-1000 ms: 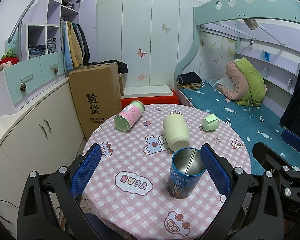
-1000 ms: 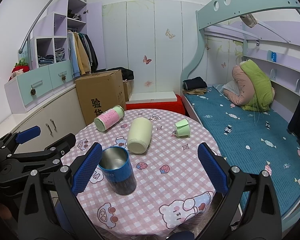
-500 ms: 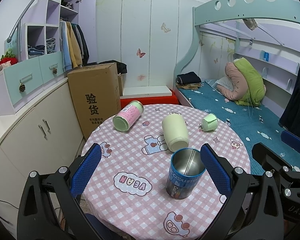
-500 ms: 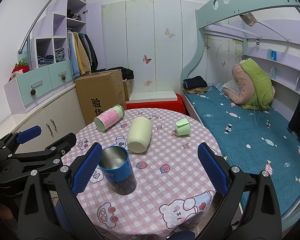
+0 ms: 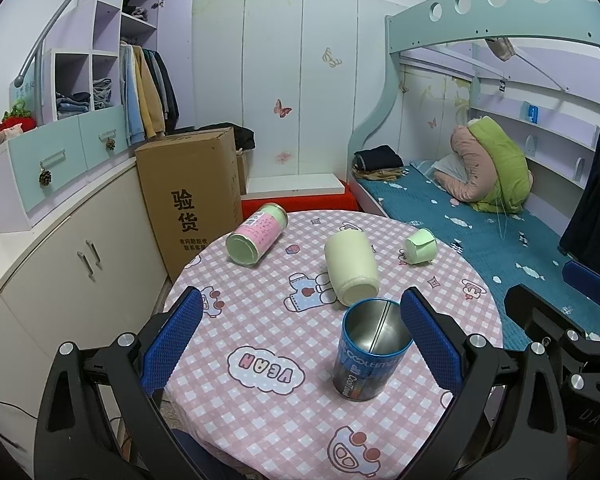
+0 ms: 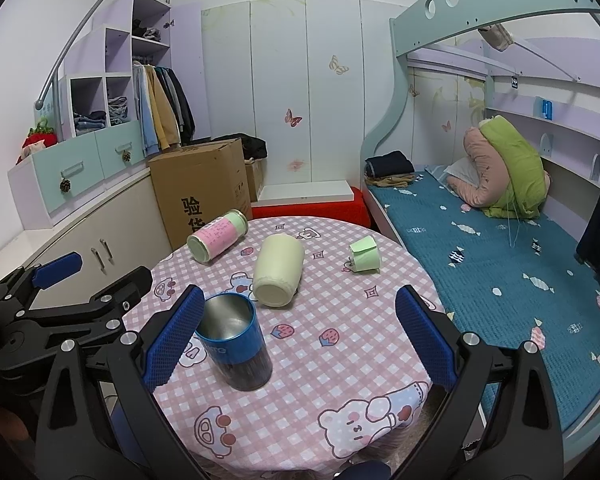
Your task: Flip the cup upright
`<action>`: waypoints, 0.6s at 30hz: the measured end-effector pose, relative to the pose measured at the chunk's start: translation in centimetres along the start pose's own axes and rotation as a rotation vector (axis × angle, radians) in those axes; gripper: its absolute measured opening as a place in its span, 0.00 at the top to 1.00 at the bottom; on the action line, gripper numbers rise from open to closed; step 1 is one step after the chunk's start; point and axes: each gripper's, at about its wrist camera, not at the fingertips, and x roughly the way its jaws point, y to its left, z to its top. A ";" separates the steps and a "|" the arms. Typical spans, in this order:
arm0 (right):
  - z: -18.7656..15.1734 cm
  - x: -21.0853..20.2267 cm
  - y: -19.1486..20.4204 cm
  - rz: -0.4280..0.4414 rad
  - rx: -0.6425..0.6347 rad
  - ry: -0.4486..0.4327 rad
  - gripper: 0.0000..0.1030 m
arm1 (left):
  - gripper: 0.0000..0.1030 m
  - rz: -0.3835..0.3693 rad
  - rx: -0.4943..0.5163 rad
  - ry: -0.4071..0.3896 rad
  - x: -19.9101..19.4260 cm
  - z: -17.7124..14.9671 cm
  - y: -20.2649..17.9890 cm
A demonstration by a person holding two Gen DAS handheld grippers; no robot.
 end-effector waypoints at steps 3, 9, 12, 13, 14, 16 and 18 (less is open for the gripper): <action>0.0 0.0 0.0 -0.001 0.001 0.001 0.06 | 0.07 0.000 0.000 0.001 0.0 0.0 0.0; 0.0 0.0 0.0 0.000 0.001 0.000 0.06 | 0.07 0.001 0.000 0.001 0.0 0.0 0.0; 0.0 0.0 0.0 0.000 0.002 0.002 0.06 | 0.07 0.000 -0.001 0.001 0.0 0.0 0.0; 0.0 0.0 0.0 0.000 0.001 0.000 0.06 | 0.07 0.001 0.001 0.000 0.0 0.0 0.0; 0.0 0.0 0.0 0.001 0.002 0.001 0.06 | 0.07 0.002 0.001 0.000 0.0 0.0 0.0; 0.0 0.0 0.0 0.000 0.002 0.002 0.06 | 0.07 0.003 0.000 0.001 0.0 0.0 0.0; 0.0 0.1 0.0 0.000 0.003 0.004 0.06 | 0.07 0.001 -0.001 0.002 0.0 0.0 0.0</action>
